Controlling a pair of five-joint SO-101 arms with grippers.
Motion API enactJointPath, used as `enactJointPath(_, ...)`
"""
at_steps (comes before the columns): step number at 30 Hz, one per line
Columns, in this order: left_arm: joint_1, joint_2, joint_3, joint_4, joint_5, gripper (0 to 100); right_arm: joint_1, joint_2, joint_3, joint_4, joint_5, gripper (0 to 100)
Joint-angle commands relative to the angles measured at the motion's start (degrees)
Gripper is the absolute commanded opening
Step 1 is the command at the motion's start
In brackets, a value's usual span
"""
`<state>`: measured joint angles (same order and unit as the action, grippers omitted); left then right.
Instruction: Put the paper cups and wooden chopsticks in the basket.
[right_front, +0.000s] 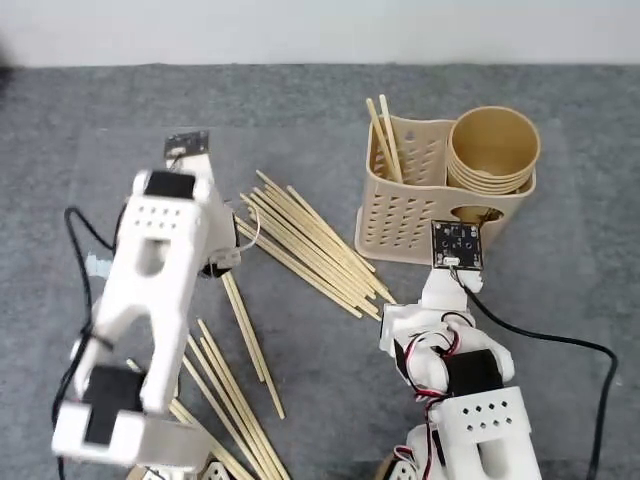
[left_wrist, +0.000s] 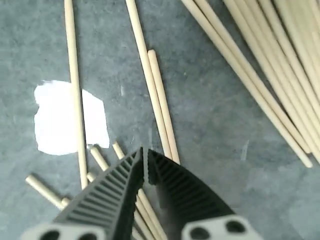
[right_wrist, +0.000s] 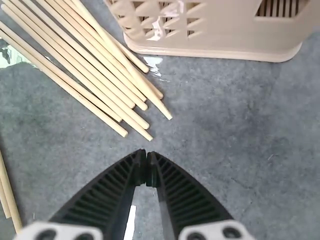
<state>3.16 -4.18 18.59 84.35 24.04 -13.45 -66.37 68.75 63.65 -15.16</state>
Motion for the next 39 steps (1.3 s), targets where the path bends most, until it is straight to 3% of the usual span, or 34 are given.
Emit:
enactJointPath(1,0.3,-9.3,10.9,-10.6,-0.4,2,0.4,-1.4,-0.4,-1.0,-0.5,0.9)
enactJointPath(5,0.3,-8.8,14.5,-15.7,-0.1,6,0.4,-1.4,-0.4,-1.0,-0.5,0.9)
enactJointPath(10,0.3,-2.2,14.3,-17.9,1.6,29,0.4,-1.4,-0.4,-1.0,-0.5,0.9)
enactJointPath(12,0.3,0.5,14.5,-20.8,1.6,33,0.4,-1.4,-0.4,-1.0,-0.5,0.9)
enactJointPath(18,0.3,9.2,14.2,-26.6,1.6,26,0.4,-1.4,-0.4,-1.0,-0.5,0.9)
enactJointPath(29,0.8,16.2,10.5,-27.3,4.2,1,0.4,-1.4,-0.4,-1.0,-0.5,0.9)
enactJointPath(39,2.1,14.8,9.0,-27.1,10.1,1,0.4,-1.4,-0.4,-1.0,-0.5,0.9)
